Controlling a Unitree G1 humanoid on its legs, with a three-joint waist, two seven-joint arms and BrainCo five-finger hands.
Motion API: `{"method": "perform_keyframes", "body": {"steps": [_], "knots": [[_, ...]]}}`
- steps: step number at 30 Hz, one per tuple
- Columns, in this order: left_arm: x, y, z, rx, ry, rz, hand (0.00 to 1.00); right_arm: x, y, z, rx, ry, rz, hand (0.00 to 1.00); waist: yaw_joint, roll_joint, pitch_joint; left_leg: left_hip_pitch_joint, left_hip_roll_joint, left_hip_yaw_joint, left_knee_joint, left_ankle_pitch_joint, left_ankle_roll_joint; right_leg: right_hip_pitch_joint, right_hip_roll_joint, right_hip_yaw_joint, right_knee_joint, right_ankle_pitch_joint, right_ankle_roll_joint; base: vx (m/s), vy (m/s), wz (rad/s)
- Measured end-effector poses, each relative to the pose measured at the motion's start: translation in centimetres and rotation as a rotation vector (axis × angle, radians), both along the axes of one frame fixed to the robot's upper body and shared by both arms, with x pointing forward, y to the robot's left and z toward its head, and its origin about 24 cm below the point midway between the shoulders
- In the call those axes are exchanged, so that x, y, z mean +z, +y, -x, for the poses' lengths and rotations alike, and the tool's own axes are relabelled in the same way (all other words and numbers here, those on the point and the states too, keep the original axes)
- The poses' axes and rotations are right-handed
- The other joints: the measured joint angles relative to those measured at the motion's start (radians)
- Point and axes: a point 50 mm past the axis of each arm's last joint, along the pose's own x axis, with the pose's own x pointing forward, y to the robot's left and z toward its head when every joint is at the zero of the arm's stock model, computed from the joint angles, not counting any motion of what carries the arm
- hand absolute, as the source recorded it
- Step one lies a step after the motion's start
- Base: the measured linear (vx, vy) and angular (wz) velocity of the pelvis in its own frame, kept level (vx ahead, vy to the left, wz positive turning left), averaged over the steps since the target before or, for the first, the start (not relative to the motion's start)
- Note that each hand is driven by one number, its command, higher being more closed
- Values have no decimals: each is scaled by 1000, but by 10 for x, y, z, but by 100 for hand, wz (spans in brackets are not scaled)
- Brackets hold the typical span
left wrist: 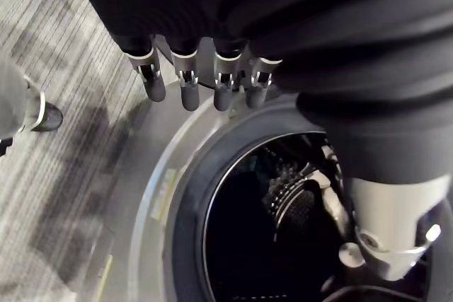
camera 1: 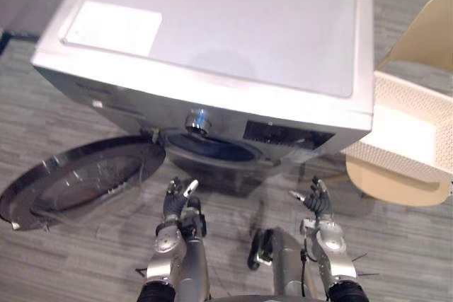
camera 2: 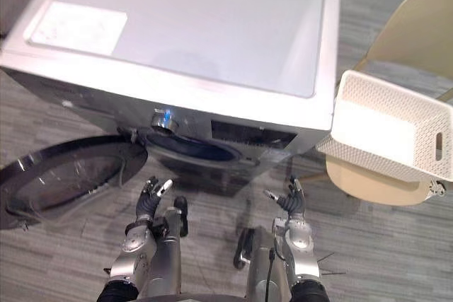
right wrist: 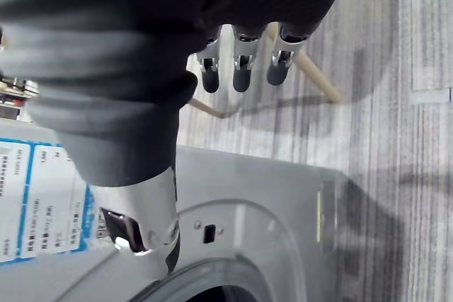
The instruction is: Pick up the laundry basket with both hands and put the clothes into the washing machine.
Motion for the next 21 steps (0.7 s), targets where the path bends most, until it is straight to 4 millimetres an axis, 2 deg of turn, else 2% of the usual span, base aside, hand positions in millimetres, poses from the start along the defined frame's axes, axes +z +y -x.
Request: {"method": "perform_keyframes", "body": {"steps": [2, 3, 4, 5, 7, 8, 12, 16, 21], "knots": [[-15, 1, 11, -36, 93, -50, 0, -14, -2, 12, -9, 73, -14, 0, -3, 8, -48, 75, -11, 18, -103, 39, 4, 59, 6, 0, -102, 42, 9, 144, 57, -17], [-28, 0, 22, -74, 170, -73, 0, -26, -7, 22, -31, 139, -21, 0, -3, 24, -80, 146, -15, 43, -204, 75, 6, 113, 21, 11, -205, 88, 18, 169, 57, -27], [-33, 1, 26, -86, 197, -80, 0, -30, -8, 25, -36, 165, -22, 0, -2, 31, -90, 176, -15, 56, -246, 90, 5, 137, 29, 18, -247, 109, 19, 187, 67, -48], [-42, 2, 36, -111, 259, -102, 0, -40, -13, 34, -50, 229, -23, 0, -9, 49, -112, 244, -19, 79, -342, 125, 6, 190, 46, 32, -346, 158, 24, 138, 48, -45], [-48, 5, 43, -133, 306, -113, 0, -47, -18, 42, -57, 278, -20, 0, -16, 60, -120, 293, -26, 101, -398, 140, 7, 232, 55, 47, -412, 191, 30, 129, 50, -38], [-52, 11, 49, -147, 344, -141, 0, -52, -21, 48, -71, 307, -31, 0, -32, 61, -122, 330, -30, 121, -423, 144, 9, 264, 56, 62, -452, 210, 38, 78, 55, -33], [-57, 19, 58, -153, 392, -160, 0, -59, -23, 59, -93, 365, -46, 0, -34, 55, -133, 400, -37, 178, -465, 144, 9, 306, 66, 113, -517, 252, 40, 35, 48, -48], [-64, 21, 67, -188, 446, -178, 0, -67, -22, 70, -101, 419, -59, 0, -60, 46, -156, 455, -54, 217, -509, 149, 16, 329, 59, 157, -562, 279, 50, -15, 56, -30], [-69, 22, 80, -189, 496, -173, 0, -74, -21, 84, -110, 480, -69, 0, -64, 35, -170, 485, -84, 224, -546, 159, 30, 334, 42, 192, -593, 304, 61, -40, 63, -19]]}}
